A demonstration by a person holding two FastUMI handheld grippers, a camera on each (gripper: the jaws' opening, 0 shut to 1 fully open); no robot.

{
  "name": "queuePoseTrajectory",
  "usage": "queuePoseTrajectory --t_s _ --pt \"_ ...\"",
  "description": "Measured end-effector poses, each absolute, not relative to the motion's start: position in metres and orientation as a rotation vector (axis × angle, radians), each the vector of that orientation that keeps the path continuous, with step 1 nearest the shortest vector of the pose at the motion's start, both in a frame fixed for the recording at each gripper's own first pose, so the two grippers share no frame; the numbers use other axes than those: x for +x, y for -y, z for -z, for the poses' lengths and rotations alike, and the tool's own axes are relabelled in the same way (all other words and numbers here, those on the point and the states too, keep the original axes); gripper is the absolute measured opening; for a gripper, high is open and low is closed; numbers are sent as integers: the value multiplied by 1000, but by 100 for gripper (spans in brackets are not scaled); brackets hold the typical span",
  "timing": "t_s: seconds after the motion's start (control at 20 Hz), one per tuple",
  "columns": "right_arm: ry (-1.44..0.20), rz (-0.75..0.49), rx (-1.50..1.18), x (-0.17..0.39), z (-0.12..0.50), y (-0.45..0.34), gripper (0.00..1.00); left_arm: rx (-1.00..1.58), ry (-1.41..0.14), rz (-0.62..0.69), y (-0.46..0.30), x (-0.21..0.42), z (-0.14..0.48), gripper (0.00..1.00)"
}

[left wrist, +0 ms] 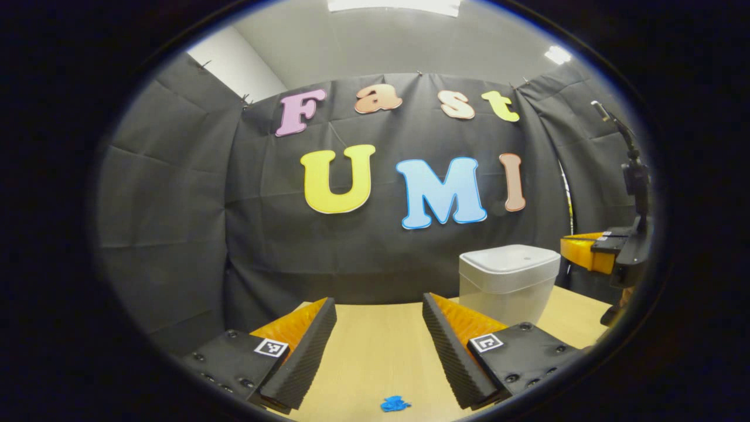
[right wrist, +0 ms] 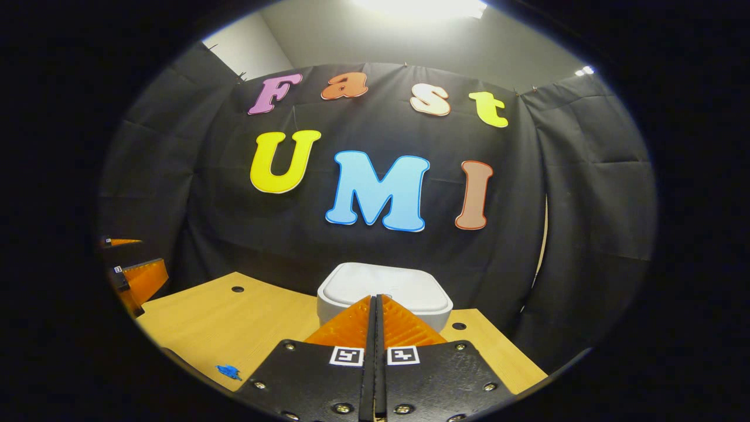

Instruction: Press the lid of the desktop garbage bin to open it, pick up the crumpled paper on the desktop and throw it into the bin, then pick up the pop can on the desktop and drop it into the bin, and finally close the garbage bin lid.

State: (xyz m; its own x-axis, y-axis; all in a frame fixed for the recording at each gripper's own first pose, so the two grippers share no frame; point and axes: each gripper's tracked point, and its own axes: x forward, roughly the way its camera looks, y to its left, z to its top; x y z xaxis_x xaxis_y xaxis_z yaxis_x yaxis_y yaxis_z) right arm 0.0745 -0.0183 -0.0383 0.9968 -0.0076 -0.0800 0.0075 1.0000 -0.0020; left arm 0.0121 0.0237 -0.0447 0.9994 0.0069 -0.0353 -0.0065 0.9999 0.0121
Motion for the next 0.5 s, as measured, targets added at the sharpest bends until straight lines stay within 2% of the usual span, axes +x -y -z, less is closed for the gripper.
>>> queuePoseTrajectory --t_s 0.05,0.3,0.35,0.4,0.5 --pt "-78 11 -2 85 36 21 0 7 -39 -9 -25 14 46 97" --pt "-157 -11 45 134 55 25 0 -25 -77 -77 -44 21 64 97" --pt "-176 -14 60 141 60 27 0 -47 -83 -82 -44 22 65 100" --pt "-190 -7 62 146 63 29 0 -72 -79 -84 -43 23 66 97" --pt "-212 2 56 154 69 34 0 -105 -71 -90 -43 27 67 96"
